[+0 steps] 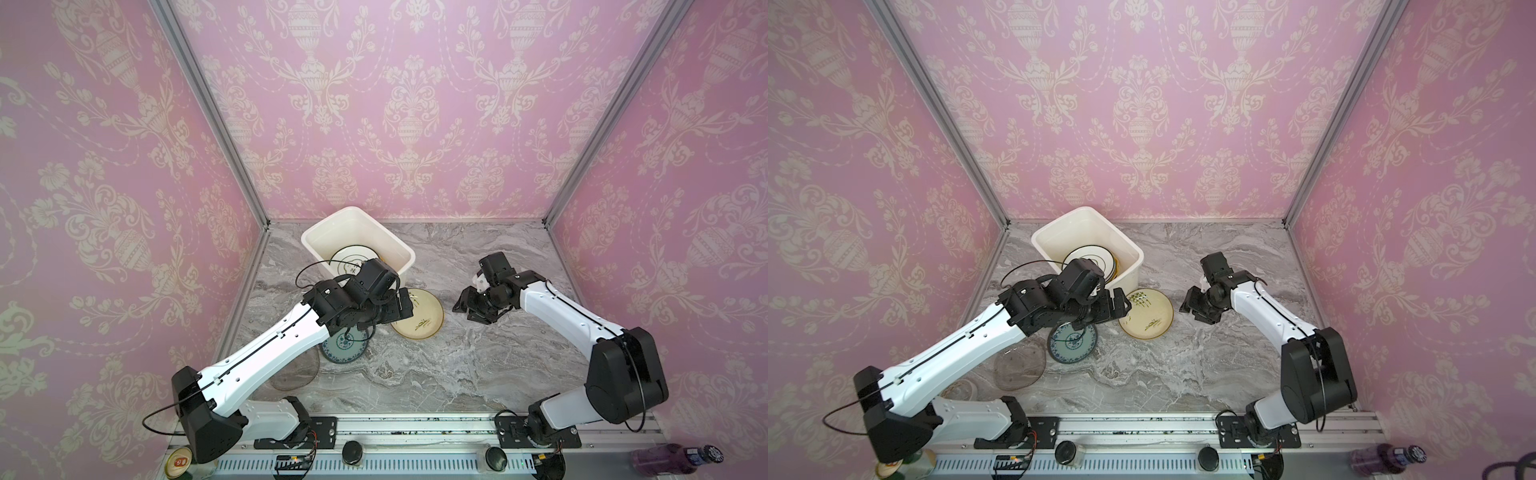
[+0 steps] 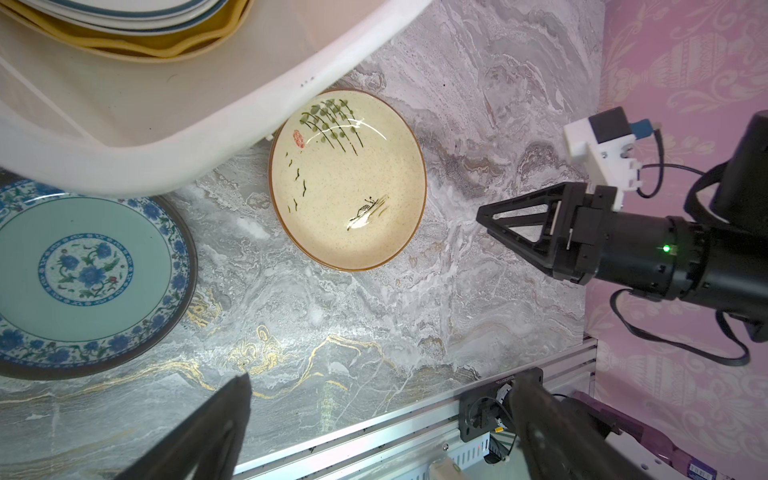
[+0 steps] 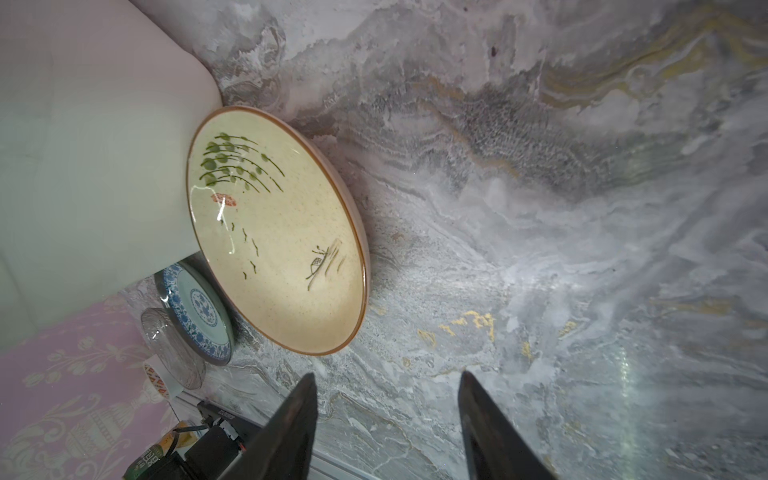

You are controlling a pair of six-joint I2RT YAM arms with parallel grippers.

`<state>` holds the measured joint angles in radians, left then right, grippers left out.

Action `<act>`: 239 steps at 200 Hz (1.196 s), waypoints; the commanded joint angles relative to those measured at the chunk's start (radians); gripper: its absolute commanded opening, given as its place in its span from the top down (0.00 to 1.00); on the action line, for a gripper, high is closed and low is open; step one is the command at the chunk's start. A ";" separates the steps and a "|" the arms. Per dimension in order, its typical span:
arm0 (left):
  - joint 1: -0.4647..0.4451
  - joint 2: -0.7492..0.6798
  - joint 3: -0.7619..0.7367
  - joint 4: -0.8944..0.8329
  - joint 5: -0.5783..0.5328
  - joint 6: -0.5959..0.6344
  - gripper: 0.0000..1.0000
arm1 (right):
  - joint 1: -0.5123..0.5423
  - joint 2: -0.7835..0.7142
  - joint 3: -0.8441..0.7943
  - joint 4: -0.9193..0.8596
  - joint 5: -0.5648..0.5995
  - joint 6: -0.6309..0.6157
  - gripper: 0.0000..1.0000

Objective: Place the plates into the plastic bin on the countertop
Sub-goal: 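Move the right gripper to the cream plate rim while the left gripper reaches over it, then grip the cream plate rim with the right gripper and tilt it up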

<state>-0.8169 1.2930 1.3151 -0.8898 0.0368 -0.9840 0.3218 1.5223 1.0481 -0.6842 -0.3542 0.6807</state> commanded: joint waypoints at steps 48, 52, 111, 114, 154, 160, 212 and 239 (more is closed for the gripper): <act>-0.010 -0.017 -0.034 -0.020 -0.037 -0.021 0.01 | 0.117 0.219 0.166 0.000 0.065 -0.019 0.54; -0.010 -0.017 -0.034 -0.021 -0.037 -0.021 0.01 | 0.121 0.229 0.174 0.000 0.069 -0.017 0.56; -0.010 -0.026 -0.029 -0.031 -0.042 -0.023 0.01 | 0.152 0.339 0.278 -0.102 0.146 -0.033 0.81; -0.010 -0.026 -0.028 -0.031 -0.044 -0.021 0.01 | 0.151 0.338 0.277 -0.106 0.150 -0.033 0.82; -0.010 -0.023 -0.021 -0.025 -0.044 -0.018 0.01 | 0.150 0.353 0.298 -0.162 0.192 -0.059 0.87; -0.010 -0.021 -0.018 -0.025 -0.043 -0.016 0.01 | 0.150 0.357 0.303 -0.169 0.191 -0.062 0.87; -0.010 -0.012 -0.005 -0.034 -0.046 -0.006 0.01 | 0.150 0.300 0.295 -0.160 0.211 -0.076 0.68; -0.010 -0.001 -0.001 -0.031 -0.039 -0.001 0.01 | 0.136 0.297 0.289 -0.171 0.211 -0.076 0.65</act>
<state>-0.8169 1.2900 1.2930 -0.8913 0.0185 -0.9897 0.4709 1.8427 1.3361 -0.8108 -0.1738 0.6201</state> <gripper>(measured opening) 0.994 0.342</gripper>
